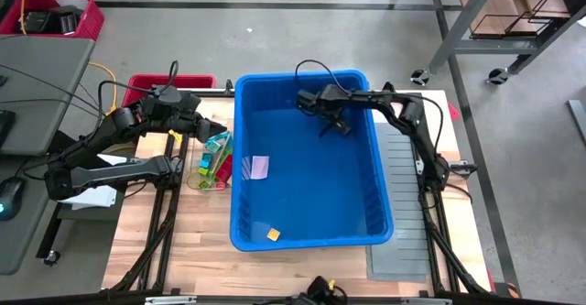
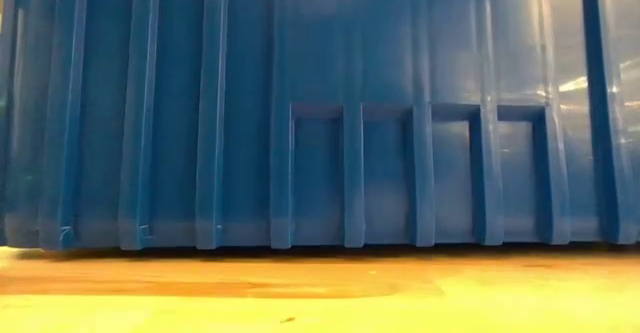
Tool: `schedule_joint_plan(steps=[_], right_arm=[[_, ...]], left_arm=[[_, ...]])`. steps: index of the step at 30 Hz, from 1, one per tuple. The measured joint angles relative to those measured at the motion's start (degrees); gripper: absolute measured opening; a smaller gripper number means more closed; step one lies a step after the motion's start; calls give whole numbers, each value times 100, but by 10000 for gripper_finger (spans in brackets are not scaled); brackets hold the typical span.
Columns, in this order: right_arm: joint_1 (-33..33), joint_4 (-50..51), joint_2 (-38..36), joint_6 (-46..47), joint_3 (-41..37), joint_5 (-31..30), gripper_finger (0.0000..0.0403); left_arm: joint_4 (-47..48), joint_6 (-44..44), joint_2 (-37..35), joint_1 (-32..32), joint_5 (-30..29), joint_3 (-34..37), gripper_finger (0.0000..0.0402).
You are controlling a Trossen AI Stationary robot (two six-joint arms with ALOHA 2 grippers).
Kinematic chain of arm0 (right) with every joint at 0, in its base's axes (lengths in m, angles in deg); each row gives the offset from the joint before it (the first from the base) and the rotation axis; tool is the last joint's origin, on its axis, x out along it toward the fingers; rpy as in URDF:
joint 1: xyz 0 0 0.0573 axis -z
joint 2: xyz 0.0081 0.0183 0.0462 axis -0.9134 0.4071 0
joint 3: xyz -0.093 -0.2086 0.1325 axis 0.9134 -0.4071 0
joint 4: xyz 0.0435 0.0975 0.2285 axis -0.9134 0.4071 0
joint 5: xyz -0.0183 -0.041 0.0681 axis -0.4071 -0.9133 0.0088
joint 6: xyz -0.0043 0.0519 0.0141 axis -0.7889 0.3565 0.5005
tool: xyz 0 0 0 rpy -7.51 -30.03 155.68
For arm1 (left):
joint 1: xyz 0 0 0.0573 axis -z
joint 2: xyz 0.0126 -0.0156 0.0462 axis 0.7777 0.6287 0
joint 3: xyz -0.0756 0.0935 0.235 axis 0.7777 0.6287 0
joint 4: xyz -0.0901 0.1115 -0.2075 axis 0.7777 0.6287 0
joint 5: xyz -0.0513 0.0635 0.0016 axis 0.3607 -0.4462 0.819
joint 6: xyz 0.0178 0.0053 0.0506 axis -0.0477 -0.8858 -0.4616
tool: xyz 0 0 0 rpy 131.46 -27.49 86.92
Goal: Sort blocks
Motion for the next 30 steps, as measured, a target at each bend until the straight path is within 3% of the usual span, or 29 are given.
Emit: schedule_joint_plan(steps=[3,8,17,21,26,30], right_arm=[[4,-72,131,-985,4,63,209],[8,-109,136,-1211,4,72,209],[101,-340,-192,-1543,-2,826,209],[102,-863,-210,-3100,-2,1015,209],[102,-1553,-199,-6007,-2,1788,209],[36,-1904,-202,-6963,-2,2312,209]], left_arm=[[25,-75,3,2,-5,0,202],[99,-222,38,4,-24,2,202],[97,-234,59,8,-32,2,202],[89,-232,79,7,-36,2,202],[81,-232,76,7,-36,2,202],[76,-194,76,5,-42,2,202]])
